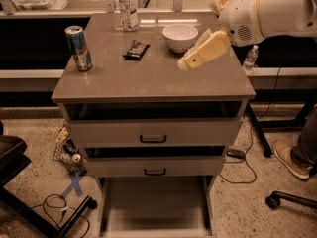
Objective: Place redbull can into bottom drawer
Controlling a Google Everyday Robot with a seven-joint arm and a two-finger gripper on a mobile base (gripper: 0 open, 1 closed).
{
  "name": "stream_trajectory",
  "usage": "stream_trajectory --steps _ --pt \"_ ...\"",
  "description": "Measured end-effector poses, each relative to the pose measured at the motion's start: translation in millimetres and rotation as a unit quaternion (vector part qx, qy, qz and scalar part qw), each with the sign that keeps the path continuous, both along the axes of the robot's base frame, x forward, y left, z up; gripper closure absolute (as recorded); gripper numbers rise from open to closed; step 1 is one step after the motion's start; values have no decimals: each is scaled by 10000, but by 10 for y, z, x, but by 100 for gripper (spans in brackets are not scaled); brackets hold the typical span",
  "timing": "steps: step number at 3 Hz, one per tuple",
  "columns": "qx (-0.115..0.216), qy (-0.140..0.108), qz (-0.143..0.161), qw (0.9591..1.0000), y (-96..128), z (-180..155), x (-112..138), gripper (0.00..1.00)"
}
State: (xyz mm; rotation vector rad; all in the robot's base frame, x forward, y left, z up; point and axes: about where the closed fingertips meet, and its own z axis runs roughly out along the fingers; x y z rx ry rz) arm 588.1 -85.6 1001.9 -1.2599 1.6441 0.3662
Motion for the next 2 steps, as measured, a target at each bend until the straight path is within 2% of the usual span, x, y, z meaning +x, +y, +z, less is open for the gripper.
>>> stream_trajectory --steps 1,2 --pt "0 0 0 10000 0 0 0 0" --pt "232 49 -15 9997 312 -83 208 0"
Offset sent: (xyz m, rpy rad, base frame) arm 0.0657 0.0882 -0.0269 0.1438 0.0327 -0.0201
